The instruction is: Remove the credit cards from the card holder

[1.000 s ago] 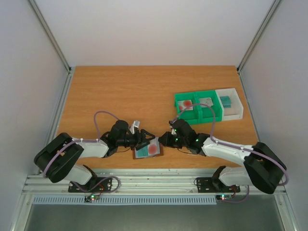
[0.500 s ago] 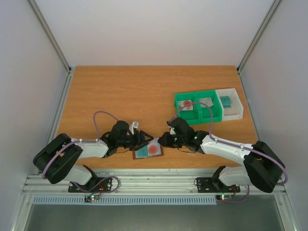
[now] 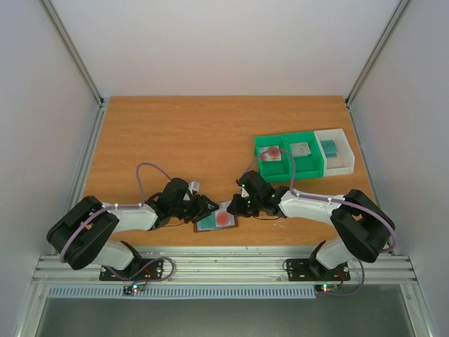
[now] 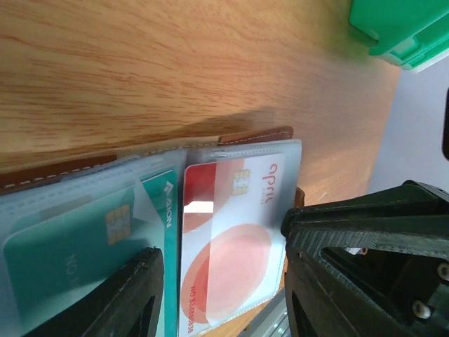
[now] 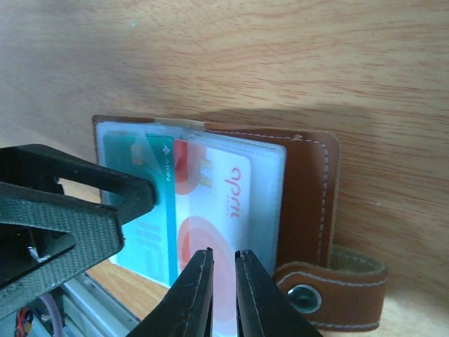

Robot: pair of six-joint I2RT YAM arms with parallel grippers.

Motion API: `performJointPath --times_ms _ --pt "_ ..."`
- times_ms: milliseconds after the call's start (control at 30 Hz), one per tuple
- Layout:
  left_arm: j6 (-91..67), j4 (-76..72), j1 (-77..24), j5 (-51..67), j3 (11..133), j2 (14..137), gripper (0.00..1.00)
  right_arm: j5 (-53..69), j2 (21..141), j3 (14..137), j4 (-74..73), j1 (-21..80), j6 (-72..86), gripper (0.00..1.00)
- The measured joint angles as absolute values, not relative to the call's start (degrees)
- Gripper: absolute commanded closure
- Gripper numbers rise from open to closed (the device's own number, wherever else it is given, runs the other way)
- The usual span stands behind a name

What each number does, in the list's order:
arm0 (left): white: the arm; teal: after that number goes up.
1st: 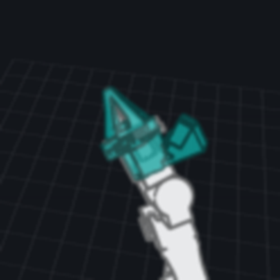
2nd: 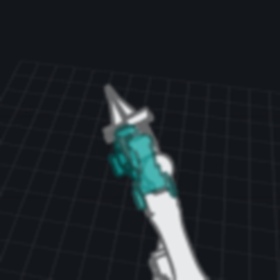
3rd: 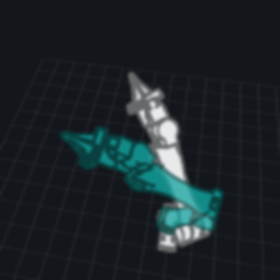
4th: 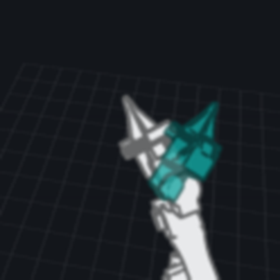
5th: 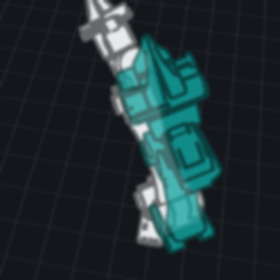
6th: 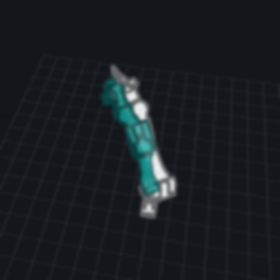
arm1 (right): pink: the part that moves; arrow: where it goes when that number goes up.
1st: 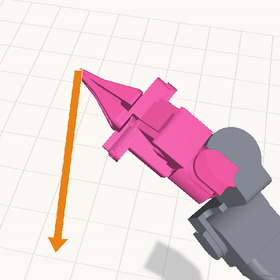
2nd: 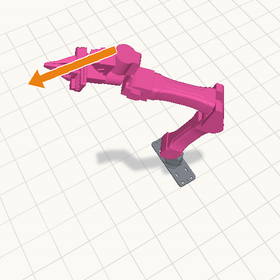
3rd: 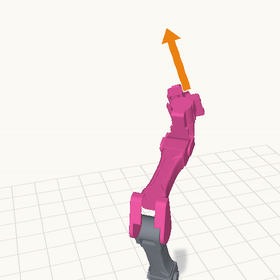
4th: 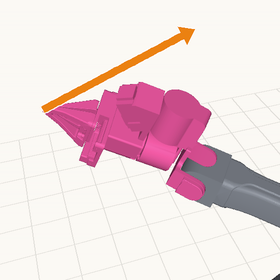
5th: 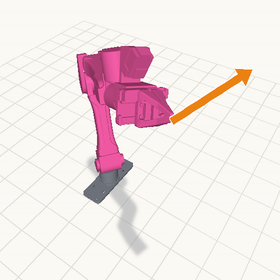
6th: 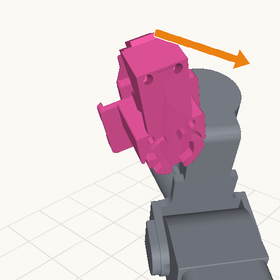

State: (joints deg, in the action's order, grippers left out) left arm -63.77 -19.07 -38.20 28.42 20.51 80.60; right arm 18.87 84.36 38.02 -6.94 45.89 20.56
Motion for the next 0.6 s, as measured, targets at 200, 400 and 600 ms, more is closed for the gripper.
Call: performJointPath --times_ms 200,400,600 --pt "-63.37 -19.64 -38.19 28.29 20.51 81.95 0.54 18.48 87.48 38.13 -6.98 45.89 20.23 0.92" --pt "-63.44 -22.44 -38.15 28.8 20.53 84.01 0.61 18.44 89.49 38.09 -6.52 45.89 20.23 0.94" --pt "-64.16 -25.56 -38.11 29.36 20.51 86.52 0.78 18.48 89.78 37.58 -5.02 45.89 20.32 0.94"
